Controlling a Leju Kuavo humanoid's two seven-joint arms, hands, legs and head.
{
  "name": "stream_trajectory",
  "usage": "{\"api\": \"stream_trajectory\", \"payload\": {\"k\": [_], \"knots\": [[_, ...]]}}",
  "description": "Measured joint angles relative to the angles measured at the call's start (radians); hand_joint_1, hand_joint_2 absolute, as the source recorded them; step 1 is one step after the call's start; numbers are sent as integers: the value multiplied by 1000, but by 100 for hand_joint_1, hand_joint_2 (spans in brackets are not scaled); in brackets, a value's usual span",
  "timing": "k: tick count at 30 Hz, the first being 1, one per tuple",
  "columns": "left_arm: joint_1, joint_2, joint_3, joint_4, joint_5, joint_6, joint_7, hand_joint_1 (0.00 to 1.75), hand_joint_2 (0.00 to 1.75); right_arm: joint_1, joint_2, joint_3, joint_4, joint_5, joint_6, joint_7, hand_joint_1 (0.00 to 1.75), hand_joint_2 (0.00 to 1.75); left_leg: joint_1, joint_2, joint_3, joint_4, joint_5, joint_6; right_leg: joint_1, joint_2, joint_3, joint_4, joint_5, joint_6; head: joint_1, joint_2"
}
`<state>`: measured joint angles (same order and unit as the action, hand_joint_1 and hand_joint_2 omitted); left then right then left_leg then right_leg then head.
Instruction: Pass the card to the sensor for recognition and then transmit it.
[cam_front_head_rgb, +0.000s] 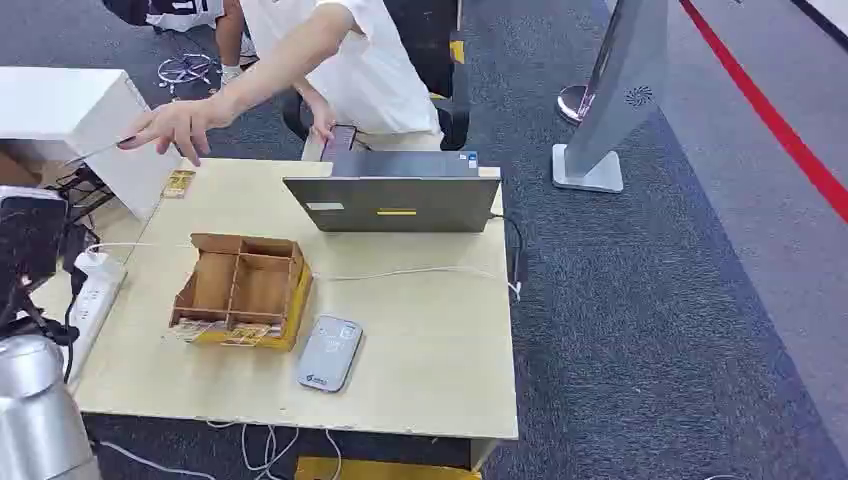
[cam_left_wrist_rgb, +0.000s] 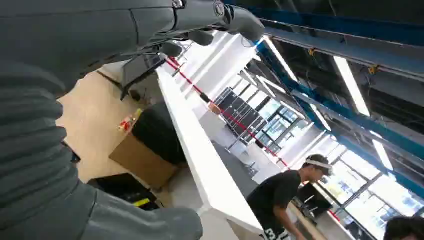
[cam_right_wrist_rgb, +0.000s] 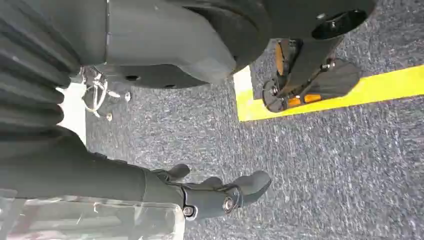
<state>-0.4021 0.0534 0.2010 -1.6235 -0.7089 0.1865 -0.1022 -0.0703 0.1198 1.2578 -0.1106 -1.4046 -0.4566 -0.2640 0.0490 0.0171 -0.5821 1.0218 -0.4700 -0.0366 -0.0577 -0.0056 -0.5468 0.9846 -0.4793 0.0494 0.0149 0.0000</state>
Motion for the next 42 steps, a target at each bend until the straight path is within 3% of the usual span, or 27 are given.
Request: {"api": "stream_trajectory", "payload": {"k": [15, 16, 17, 18, 23, 42], "knots": [[-182, 133, -124, 92, -403, -82, 259, 0, 175, -25, -5, 107, 3, -74, -4, -5, 0, 175, 0, 1, 0, 0, 0, 0, 0, 1, 0, 0, 0, 0, 0, 0], [-192, 141, -129, 100, -433, -89, 275, 47, 175, -27, -4, 114, 3, -82, -4, -4, 0, 175, 0, 1, 0, 0, 0, 0, 0, 2, 0, 0, 0, 0, 0, 0], [-200, 148, -133, 106, -460, -95, 292, 47, 175, -29, -4, 121, 3, -87, -4, -1, 0, 175, 0, 1, 0, 0, 0, 0, 0, 2, 0, 0, 0, 0, 0, 0], [-207, 152, -138, 111, -488, -101, 308, 175, 175, -30, -4, 125, 3, -96, -4, -1, 0, 175, 0, 1, 0, 0, 0, 0, 0, 2, 0, 0, 0, 0, 0, 0], [-215, 167, -159, 115, -547, -138, 343, 175, 175, -31, -4, 146, 4, -101, -4, -11, 0, 175, 0, 1, 0, 0, 0, 0, 0, 2, 0, 0, 0, 0, 0, 0], [-189, 174, -185, 106, -516, -165, 350, 175, 175, -15, -16, 199, 21, -76, -4, -40, 0, 175, 0, 1, 0, 0, 0, 0, 0, 1, 0, 0, 0, 0, 0, 0]]}}
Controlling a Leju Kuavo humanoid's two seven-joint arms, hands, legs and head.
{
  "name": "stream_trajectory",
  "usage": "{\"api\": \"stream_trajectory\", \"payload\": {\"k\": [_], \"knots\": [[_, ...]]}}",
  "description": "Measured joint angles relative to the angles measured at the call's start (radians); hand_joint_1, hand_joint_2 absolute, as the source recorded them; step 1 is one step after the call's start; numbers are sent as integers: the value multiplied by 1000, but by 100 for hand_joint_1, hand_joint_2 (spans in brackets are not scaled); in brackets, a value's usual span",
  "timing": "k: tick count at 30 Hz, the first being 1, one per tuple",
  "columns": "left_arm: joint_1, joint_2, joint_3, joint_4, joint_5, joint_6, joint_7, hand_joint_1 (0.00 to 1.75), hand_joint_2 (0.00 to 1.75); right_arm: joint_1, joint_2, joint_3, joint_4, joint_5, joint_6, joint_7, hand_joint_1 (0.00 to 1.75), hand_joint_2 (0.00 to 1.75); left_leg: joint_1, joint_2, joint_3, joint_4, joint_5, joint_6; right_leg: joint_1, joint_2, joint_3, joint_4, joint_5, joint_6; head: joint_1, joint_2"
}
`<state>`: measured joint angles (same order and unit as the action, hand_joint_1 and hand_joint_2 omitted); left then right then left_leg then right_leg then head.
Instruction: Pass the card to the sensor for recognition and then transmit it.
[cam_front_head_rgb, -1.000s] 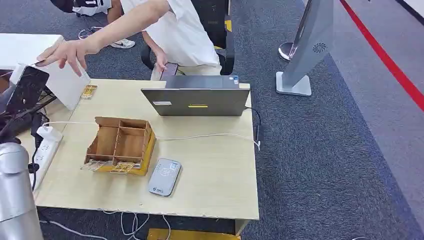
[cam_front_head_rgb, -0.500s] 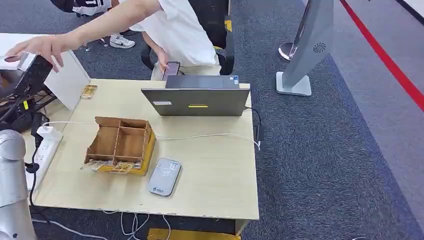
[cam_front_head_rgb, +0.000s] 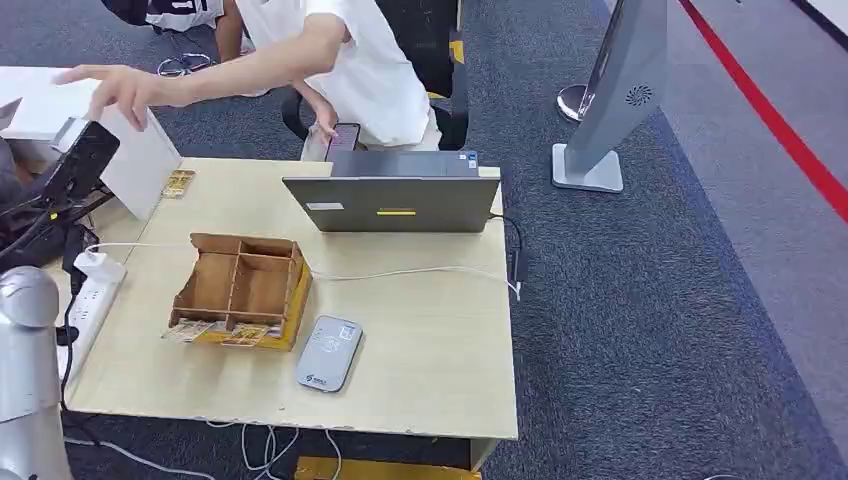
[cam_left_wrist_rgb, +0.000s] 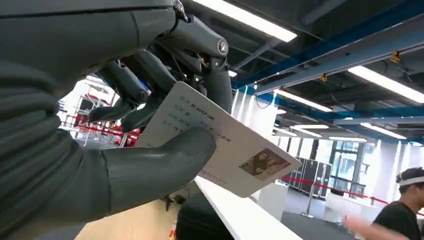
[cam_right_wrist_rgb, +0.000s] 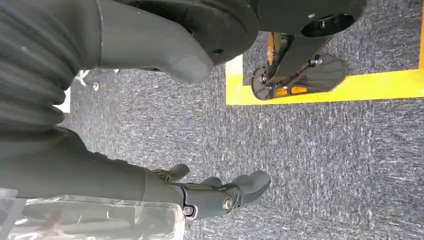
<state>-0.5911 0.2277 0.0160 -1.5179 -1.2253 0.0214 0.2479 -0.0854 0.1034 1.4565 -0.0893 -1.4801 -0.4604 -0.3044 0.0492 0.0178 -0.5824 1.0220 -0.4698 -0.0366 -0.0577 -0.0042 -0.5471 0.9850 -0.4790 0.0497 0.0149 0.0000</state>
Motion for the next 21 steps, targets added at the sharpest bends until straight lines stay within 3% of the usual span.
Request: {"api": "stream_trajectory", "payload": {"k": [11, 15, 18, 21], "knots": [[17, 0, -15, -16, -3, 0, -11, 175, 175, 0, 0, 2, 6, -10, 0, 3, 0, 175, 0, 0, 0, 0, 0, 0, 0, 0, 0, 0, 0, 0, 0, 0], [42, -7, -42, -52, -28, 27, -42, 175, 175, -6, 10, 2, 6, -32, 0, 26, 0, 175, 0, 0, 0, 0, 0, 0, 0, 0, 0, 0, 0, 0, 0, 0], [95, -43, -97, -118, -77, 62, -81, 175, 175, -23, 18, 2, 4, -33, 0, 57, 0, 175, -1, 0, 0, 0, 0, 0, 0, 0, 0, 0, 0, 0, 0, 0], [190, -92, -224, -170, -161, 98, -92, 175, 175, -37, 19, 2, -1, -22, 0, 66, 0, 175, -1, -1, 0, 1, 0, 0, -1, -1, 1, -2, 0, 0, 0, 0]]}}
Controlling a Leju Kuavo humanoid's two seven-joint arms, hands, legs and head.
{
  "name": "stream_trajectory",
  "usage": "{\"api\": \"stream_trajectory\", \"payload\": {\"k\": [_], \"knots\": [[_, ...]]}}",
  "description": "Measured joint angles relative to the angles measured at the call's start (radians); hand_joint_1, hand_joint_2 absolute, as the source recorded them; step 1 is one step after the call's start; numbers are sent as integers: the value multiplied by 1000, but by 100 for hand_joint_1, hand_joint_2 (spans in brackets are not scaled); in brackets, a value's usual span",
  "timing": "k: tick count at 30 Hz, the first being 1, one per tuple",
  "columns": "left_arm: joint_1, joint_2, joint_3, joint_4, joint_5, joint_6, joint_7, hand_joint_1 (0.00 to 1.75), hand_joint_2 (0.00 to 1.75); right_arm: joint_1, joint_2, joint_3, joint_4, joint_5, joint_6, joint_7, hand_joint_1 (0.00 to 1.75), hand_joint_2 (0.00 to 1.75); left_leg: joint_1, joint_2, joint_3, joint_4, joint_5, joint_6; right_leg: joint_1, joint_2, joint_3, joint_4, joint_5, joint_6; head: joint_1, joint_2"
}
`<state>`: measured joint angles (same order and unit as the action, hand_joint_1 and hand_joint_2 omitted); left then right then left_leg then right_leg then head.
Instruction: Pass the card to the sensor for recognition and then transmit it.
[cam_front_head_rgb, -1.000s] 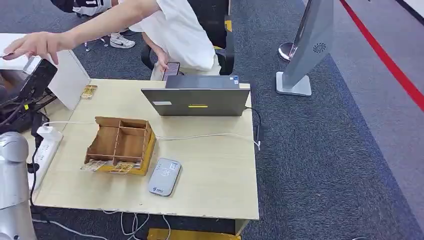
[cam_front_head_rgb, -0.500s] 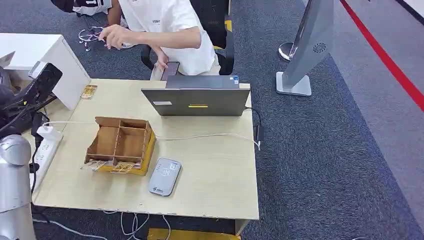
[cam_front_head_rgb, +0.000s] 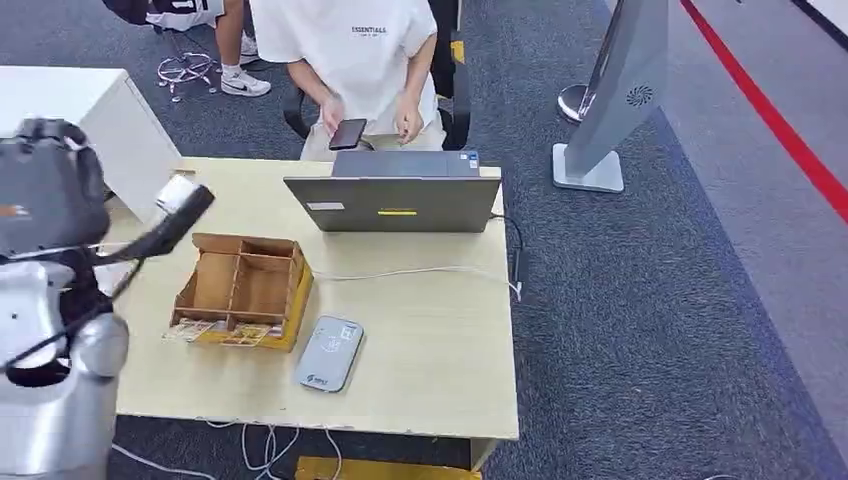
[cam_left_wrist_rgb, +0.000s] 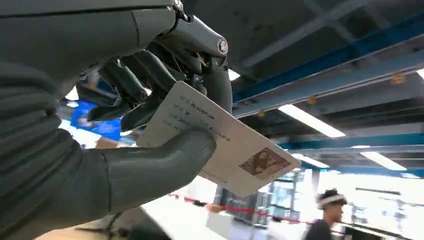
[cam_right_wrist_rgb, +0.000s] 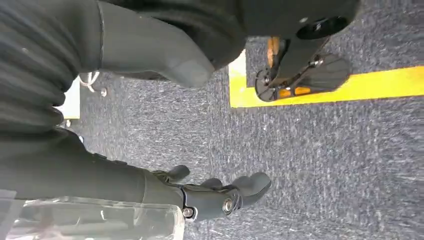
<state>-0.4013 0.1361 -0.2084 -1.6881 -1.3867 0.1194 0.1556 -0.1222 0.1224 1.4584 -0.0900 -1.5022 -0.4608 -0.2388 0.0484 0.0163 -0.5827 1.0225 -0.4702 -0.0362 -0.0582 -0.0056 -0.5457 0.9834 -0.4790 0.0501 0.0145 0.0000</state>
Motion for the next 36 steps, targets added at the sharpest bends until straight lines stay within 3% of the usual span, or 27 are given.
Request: {"api": "stream_trajectory", "payload": {"k": [6, 10, 14, 19, 26, 36], "knots": [[121, -77, -158, 9, -19, 35, -2, 175, 175, -12, 8, 0, -2, -2, 0, -7, 0, 175, 0, 2, 0, 0, 0, 0, 0, 2, -2, 0, 1, 1, 0, 0], [183, -117, -193, 46, -17, 35, -8, 175, 175, -13, 8, 5, -2, -2, 0, -5, 0, 175, 1, 2, 0, 0, 0, 0, 1, 2, -2, 0, 1, 1, 0, 0], [250, -163, -206, 80, -40, -9, 0, 175, 175, -13, 8, 11, -2, -2, 0, -4, 0, 175, 1, 2, -1, 0, 0, 0, 0, 2, -2, 0, 1, 1, 0, 0], [286, -182, -213, 162, -62, -47, 16, 175, 175, -13, 8, 23, -2, 0, 0, -3, 0, 175, 1, 2, -1, 0, 0, 0, 0, 2, -2, 0, 1, 1, 0, 0], [321, -190, -214, 306, -69, -53, 30, 175, 175, -13, 8, 40, -1, 6, 0, -6, 0, 175, 1, 2, -1, 0, 0, 0, 1, 2, -2, 0, 1, 1, 0, 0], [331, -195, -215, 382, -67, -60, 31, 175, 175, -13, 8, 48, -1, 5, 0, -6, 0, 175, 1, 2, -1, 0, 0, 0, 1, 2, -2, 0, 1, 1, 0, 0]]}}
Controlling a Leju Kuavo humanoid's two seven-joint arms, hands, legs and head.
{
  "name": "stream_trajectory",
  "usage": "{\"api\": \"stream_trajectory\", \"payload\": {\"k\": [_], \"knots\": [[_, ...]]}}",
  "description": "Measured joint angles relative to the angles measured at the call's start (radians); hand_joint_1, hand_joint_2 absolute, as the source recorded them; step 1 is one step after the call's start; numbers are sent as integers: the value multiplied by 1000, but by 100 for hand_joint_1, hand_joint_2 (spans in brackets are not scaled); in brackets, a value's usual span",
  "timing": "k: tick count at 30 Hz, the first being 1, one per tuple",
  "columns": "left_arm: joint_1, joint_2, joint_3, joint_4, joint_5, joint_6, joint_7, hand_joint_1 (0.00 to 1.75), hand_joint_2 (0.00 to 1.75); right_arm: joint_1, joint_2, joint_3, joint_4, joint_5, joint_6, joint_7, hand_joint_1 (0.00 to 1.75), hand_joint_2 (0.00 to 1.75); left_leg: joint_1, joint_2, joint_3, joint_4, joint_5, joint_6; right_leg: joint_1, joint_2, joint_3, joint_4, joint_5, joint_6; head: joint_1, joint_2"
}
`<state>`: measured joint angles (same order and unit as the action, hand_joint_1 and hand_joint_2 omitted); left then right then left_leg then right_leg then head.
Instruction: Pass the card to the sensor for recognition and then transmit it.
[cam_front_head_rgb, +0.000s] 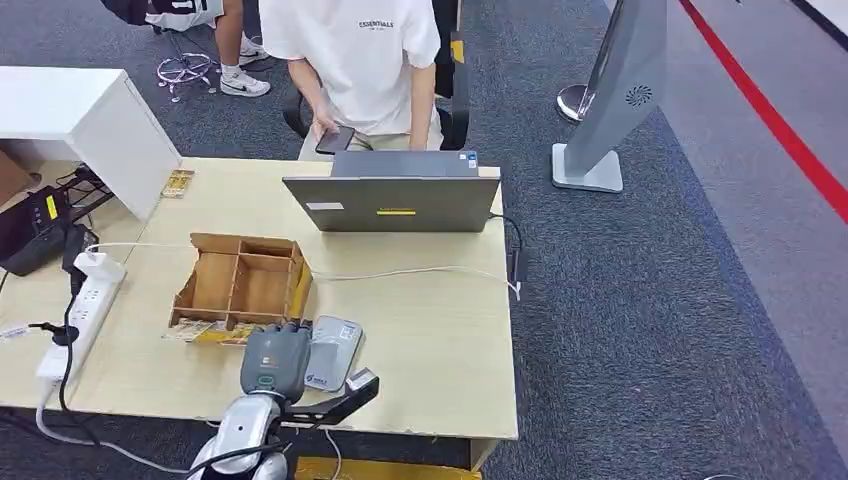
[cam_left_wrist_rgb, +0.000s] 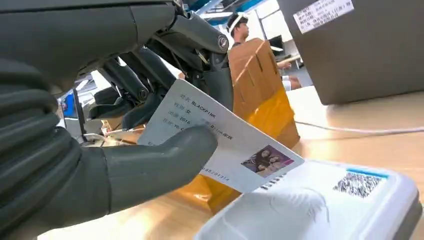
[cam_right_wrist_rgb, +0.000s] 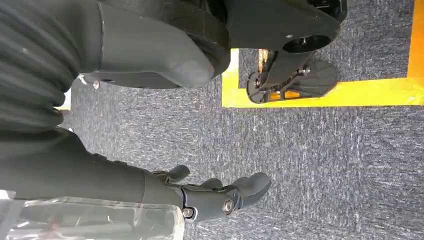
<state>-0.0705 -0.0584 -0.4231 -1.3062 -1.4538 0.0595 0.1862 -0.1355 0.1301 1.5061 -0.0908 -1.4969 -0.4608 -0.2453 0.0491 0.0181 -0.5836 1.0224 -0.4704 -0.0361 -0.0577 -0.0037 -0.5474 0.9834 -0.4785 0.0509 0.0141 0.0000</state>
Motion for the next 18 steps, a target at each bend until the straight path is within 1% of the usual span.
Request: {"api": "stream_trajectory", "payload": {"k": [6, 7, 9, 10, 11, 13, 16, 18], "knots": [[3, 0, -9, 15, 0, -9, 0, 175, 175, -2, 0, 0, 3, -2, 0, 6, 0, 175, 0, 0, 0, 0, 0, 0, 0, 0, 1, 0, 0, 0, 0, 0], [4, 0, -11, 15, 0, 3, -1, 175, 175, -2, 1, 0, 4, -4, 0, 6, 0, 175, 0, 0, 0, 0, 0, 0, 0, 0, 1, 0, 0, 0, 0, 0], [15, 0, -13, 3, 1, 52, -1, 175, 175, -1, 4, 0, 7, -20, 0, 0, 0, 175, 0, 0, 0, 0, 0, 0, 0, 0, 0, 0, 0, 0, 0, 0], [19, 2, -13, -21, 4, 72, -1, 175, 175, 0, 5, 0, 10, -24, 0, -5, 0, 175, 0, 0, 0, 0, 1, 0, 0, 0, 0, 0, 1, 1, 0, 0], [22, 2, -13, -62, 5, 76, -3, 175, 175, 1, 6, 0, 11, -25, 0, -10, 0, 175, 0, 0, 0, 0, 1, 1, 0, 0, -1, 0, 1, 1, 1, 0], [-6, 20, -13, -172, 22, 72, -13, 175, 175, 2, 6, 0, 14, -27, 0, -14, 0, 175, 0, -1, -1, 0, 2, 1, 0, -1, -2, 0, 1, 1, 1, 0], [-115, 62, -11, -332, 39, 54, -19, 175, 175, 2, 7, 0, 13, -27, 0, -14, 0, 175, 0, -1, -2, 0, 3, 1, 0, -2, -1, 1, 2, 0, 1, 0], [-200, 91, 5, -423, 53, 23, -19, 175, 175, 2, 7, 2, 13, -27, 0, -9, 0, 175, 0, -1, -1, 0, 3, 1, 0, -2, -1, 2, 3, -1, 1, 0]]}}
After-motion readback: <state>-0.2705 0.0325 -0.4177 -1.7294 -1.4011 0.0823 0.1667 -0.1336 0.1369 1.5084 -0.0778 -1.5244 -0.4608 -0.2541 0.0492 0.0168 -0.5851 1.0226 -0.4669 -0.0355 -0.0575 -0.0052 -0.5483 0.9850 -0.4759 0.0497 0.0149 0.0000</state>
